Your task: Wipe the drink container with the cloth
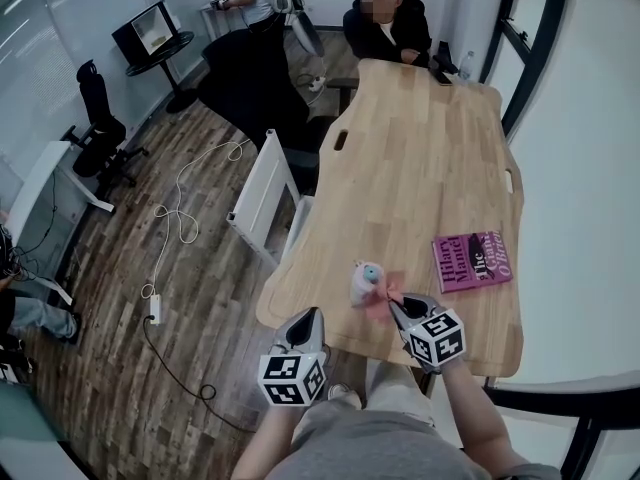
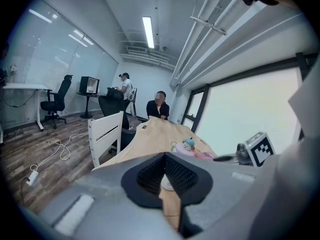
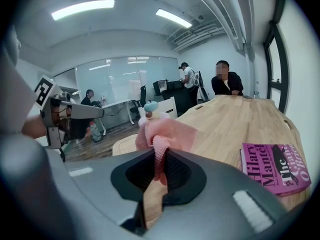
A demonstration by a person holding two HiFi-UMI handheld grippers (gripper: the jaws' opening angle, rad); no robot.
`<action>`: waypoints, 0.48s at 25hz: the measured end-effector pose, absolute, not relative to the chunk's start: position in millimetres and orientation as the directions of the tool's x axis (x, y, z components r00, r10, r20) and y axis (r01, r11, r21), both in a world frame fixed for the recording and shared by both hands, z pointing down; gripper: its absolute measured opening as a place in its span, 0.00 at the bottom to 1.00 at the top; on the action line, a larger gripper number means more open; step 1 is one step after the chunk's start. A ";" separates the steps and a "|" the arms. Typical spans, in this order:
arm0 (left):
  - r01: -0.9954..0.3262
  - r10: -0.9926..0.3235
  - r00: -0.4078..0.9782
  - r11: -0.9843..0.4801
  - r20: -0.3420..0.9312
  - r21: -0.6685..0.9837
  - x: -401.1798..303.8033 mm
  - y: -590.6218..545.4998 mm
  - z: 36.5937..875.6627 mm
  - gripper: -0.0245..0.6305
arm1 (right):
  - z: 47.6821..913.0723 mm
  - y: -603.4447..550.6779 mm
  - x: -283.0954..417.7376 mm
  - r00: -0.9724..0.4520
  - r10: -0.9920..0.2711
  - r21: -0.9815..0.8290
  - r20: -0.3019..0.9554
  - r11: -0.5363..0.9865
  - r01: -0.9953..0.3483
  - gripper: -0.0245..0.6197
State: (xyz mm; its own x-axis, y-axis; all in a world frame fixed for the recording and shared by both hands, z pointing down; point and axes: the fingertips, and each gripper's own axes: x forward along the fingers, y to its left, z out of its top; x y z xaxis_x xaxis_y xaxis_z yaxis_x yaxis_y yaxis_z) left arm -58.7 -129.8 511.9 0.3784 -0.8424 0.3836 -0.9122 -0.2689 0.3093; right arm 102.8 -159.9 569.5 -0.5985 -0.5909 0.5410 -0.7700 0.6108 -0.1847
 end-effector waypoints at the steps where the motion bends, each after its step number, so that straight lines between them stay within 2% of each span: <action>1: -0.912 -0.842 0.379 -0.269 0.384 0.310 -58.2 -131.4 512.1 0.04 | 572.3 -160.7 103.0 -0.598 -0.586 -0.187 0.547 0.610 -0.770 0.08; 12: -0.915 -0.835 0.371 -0.252 0.406 0.316 -57.0 -143.5 525.4 0.04 | 607.3 -167.3 102.4 -0.586 -0.525 -0.193 0.617 0.621 -0.759 0.08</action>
